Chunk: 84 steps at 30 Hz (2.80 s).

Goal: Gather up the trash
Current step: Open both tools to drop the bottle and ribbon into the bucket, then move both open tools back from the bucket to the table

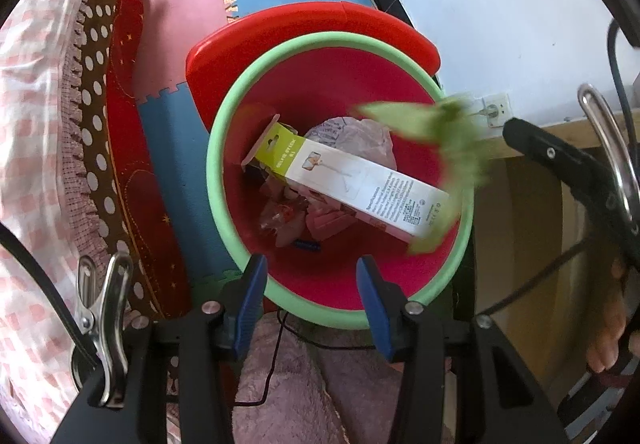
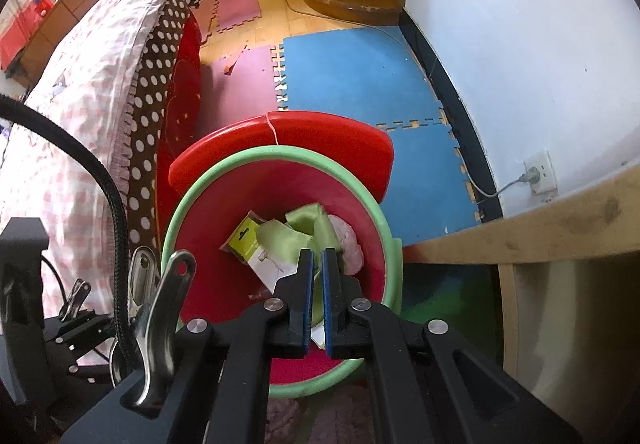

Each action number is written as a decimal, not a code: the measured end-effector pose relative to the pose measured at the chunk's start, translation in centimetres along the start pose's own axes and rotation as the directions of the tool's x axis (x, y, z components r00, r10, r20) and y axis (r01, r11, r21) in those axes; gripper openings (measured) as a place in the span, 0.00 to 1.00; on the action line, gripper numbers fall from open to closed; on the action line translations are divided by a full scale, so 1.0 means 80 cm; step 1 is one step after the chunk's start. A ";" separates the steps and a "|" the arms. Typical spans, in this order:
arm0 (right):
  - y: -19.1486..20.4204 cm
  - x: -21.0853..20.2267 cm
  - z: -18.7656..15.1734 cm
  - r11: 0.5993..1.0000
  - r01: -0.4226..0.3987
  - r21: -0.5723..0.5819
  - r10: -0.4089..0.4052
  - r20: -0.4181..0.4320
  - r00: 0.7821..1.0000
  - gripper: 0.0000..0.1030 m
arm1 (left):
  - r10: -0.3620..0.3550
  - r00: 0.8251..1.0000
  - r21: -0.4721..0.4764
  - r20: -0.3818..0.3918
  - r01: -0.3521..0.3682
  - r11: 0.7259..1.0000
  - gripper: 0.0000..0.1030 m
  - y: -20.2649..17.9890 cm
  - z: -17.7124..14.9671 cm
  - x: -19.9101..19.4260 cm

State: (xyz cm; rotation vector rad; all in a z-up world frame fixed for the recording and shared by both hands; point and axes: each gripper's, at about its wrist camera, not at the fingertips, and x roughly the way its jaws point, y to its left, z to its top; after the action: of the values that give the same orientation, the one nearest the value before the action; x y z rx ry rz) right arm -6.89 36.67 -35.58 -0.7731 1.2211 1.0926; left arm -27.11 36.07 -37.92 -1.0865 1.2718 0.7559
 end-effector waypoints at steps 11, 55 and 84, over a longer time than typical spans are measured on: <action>0.005 -0.024 -0.002 0.999 -0.039 0.024 0.039 -0.001 0.999 0.23 | -0.005 1.000 0.007 0.028 0.005 1.000 0.47 -0.003 0.004 -0.022; -0.056 -0.297 -0.111 0.966 -0.129 0.226 0.051 0.319 0.946 0.24 | -0.096 0.975 0.441 0.202 -0.003 0.897 0.47 -0.168 -0.031 -0.243; -0.169 -0.436 -0.285 0.768 -0.033 0.640 -0.306 0.412 0.858 0.30 | -0.255 0.955 0.792 0.151 0.038 0.610 0.48 -0.369 -0.119 -0.288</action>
State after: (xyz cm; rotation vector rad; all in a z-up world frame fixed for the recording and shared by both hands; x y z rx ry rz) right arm -1.33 3.35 -7.71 -0.0374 0.9611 0.6179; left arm -7.72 19.81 -8.73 -0.3350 1.0908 0.1280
